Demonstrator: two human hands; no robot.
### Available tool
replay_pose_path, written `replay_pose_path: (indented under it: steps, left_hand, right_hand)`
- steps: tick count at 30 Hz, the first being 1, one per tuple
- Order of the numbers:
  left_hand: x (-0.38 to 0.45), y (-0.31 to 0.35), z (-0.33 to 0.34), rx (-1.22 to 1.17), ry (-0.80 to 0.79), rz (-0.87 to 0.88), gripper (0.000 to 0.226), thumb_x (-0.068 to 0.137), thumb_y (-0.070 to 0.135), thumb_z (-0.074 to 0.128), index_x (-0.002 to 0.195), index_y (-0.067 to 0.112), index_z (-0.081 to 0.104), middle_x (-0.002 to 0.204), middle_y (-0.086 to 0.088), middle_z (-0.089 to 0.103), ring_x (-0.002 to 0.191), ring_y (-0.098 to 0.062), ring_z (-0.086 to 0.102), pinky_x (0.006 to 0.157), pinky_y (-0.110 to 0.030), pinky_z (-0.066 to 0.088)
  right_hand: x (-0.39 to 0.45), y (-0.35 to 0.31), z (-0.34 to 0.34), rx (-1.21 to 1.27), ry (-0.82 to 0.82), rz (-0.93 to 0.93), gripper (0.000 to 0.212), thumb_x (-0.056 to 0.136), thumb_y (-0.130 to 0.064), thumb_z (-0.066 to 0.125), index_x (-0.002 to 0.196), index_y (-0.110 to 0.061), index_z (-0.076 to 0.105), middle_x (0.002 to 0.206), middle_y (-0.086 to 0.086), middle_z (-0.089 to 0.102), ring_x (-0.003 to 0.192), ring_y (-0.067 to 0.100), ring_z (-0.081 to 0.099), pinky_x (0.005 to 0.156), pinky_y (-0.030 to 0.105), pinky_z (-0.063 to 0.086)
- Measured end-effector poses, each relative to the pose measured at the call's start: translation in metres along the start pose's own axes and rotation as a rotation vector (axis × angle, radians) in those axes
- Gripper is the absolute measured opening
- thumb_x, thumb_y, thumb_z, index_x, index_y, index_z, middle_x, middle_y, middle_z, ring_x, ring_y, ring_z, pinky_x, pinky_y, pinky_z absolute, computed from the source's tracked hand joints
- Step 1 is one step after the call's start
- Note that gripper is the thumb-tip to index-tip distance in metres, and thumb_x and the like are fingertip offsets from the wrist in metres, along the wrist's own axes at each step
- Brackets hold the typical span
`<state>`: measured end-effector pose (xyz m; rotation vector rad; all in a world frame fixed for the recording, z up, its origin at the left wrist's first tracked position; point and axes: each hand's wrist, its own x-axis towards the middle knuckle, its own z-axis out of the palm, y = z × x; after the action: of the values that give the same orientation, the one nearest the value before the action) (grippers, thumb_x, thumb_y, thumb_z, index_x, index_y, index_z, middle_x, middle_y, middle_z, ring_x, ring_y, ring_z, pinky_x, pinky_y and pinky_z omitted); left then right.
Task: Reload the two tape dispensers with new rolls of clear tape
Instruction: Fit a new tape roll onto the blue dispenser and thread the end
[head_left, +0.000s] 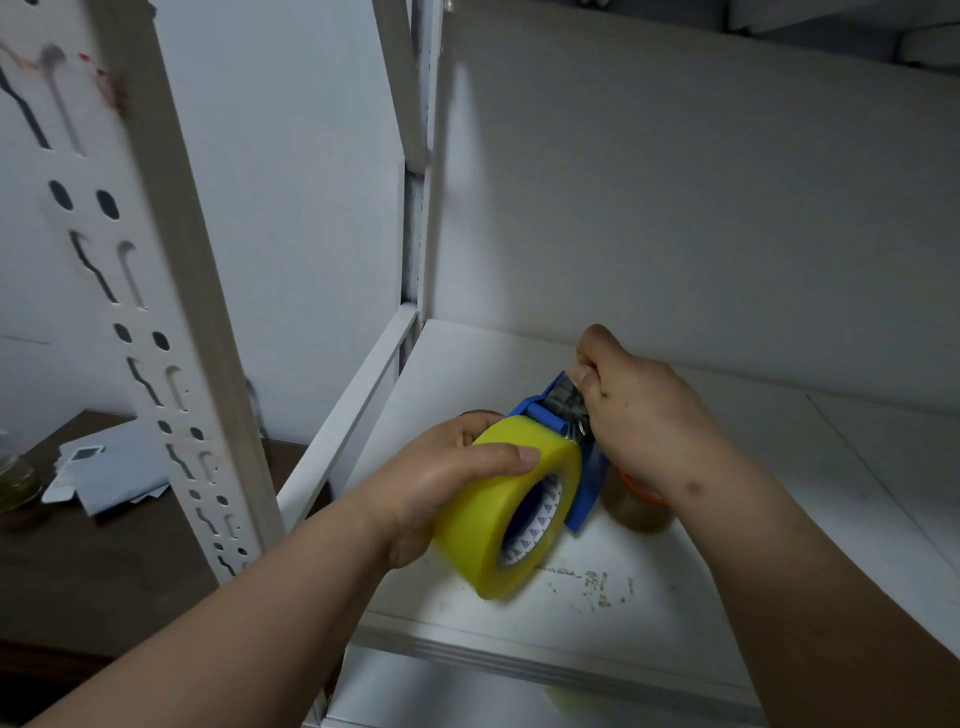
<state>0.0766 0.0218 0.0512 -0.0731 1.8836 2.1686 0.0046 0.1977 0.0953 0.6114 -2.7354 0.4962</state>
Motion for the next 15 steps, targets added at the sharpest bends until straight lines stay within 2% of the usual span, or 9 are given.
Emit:
replay_pose_path:
  steps: [3, 6, 9, 13, 15]
  left_hand:
    - [-0.0005, -0.0009, -0.0013, 0.014, -0.002, 0.039, 0.055, 0.067, 0.027, 0.075, 0.119, 0.013, 0.065, 0.112, -0.017, 0.074, 0.102, -0.038, 0.07, 0.086, -0.047, 0.057]
    - [0.0, -0.0025, -0.0022, -0.008, 0.036, 0.085, 0.047, 0.065, 0.025, 0.075, 0.11, 0.017, 0.068, 0.099, -0.01, 0.077, 0.085, -0.027, 0.074, 0.073, -0.037, 0.061]
    - [0.0005, -0.0032, -0.003, -0.023, 0.047, 0.112, 0.047, 0.063, 0.024, 0.077, 0.109, 0.018, 0.069, 0.098, -0.011, 0.077, 0.083, -0.027, 0.074, 0.072, -0.038, 0.061]
    - [-0.0007, -0.0034, -0.0011, -0.056, 0.057, 0.153, 0.061, 0.049, 0.031, 0.081, 0.107, 0.017, 0.07, 0.094, -0.009, 0.077, 0.08, -0.026, 0.073, 0.07, -0.037, 0.06]
    - [-0.0007, -0.0025, -0.0014, -0.062, 0.056, 0.164, 0.062, 0.047, 0.033, 0.08, 0.106, 0.017, 0.07, 0.092, -0.008, 0.077, 0.079, -0.025, 0.073, 0.069, -0.036, 0.06]
  right_hand:
    - [-0.0003, 0.0001, 0.0009, 0.03, -0.018, 0.009, 0.012, 0.097, -0.031, 0.036, 0.086, -0.026, 0.033, 0.065, -0.003, 0.052, 0.063, 0.025, 0.052, 0.053, 0.032, 0.039]
    - [0.0018, -0.0046, 0.0002, 0.128, -0.025, 0.032, 0.011, 0.098, -0.029, 0.034, 0.087, -0.025, 0.034, 0.067, -0.004, 0.051, 0.065, 0.022, 0.052, 0.054, 0.031, 0.037]
    - [0.0036, -0.0083, -0.0013, 0.219, -0.049, 0.039, 0.011, 0.099, -0.03, 0.034, 0.091, -0.023, 0.036, 0.072, 0.003, 0.05, 0.068, 0.024, 0.051, 0.058, 0.034, 0.039]
    - [0.0042, -0.0079, -0.0038, 0.389, -0.05, 0.109, 0.009, 0.099, -0.03, 0.036, 0.094, -0.022, 0.037, 0.067, -0.003, 0.045, 0.06, 0.012, 0.045, 0.052, 0.028, 0.032]
    - [0.0048, -0.0072, -0.0052, 0.415, -0.035, 0.118, 0.008, 0.098, -0.03, 0.037, 0.093, -0.024, 0.037, 0.067, -0.004, 0.046, 0.061, 0.011, 0.046, 0.053, 0.028, 0.034]
